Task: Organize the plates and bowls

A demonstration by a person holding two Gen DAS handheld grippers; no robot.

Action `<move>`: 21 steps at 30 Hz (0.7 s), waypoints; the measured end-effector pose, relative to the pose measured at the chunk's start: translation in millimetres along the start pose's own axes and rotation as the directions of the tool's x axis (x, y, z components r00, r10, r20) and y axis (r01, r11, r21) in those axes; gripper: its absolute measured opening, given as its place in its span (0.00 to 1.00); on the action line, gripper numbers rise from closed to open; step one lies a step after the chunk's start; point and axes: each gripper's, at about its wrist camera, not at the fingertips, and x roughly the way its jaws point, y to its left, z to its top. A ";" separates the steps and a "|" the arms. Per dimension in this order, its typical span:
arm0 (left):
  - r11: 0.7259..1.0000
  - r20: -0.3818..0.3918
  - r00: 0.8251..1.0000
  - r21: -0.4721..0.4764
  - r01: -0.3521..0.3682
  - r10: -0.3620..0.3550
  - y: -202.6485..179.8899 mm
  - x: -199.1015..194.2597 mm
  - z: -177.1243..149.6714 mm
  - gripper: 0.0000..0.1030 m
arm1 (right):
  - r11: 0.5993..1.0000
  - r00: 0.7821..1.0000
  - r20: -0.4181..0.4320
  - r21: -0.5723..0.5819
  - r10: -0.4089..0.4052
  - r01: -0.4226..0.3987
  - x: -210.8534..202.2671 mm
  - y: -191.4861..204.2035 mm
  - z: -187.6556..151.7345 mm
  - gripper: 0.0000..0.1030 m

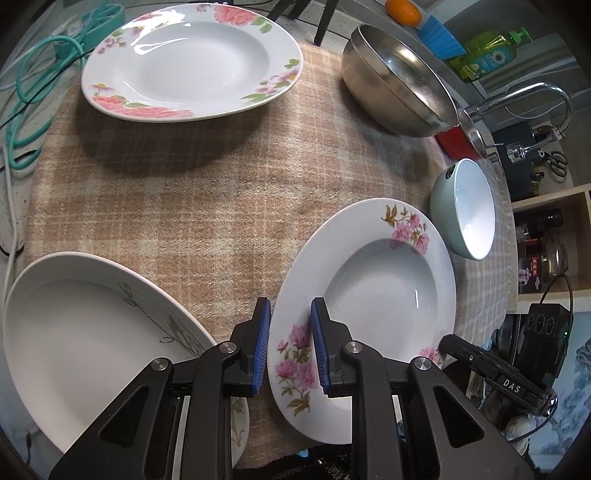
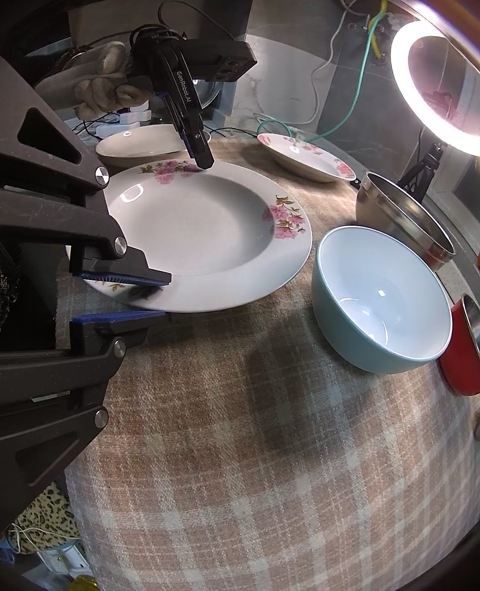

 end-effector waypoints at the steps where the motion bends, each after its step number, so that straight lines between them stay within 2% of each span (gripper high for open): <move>1: 1.000 0.001 1.000 0.001 0.000 0.000 -0.2 -0.1 0.1 0.19 | 1.000 1.000 0.000 0.000 0.000 0.000 -0.5 -0.6 -1.3 0.11; 15: 0.999 0.009 1.000 0.020 -0.030 0.030 -6.2 1.2 -1.2 0.19 | 1.000 1.000 -0.002 -0.012 -0.011 0.011 -1.3 -0.1 -4.6 0.13; 21: 0.998 0.042 0.998 0.040 -0.050 0.048 -9.7 -5.9 -0.8 0.19 | 0.998 0.998 0.028 -0.023 -0.051 0.051 -6.9 2.9 -3.0 0.14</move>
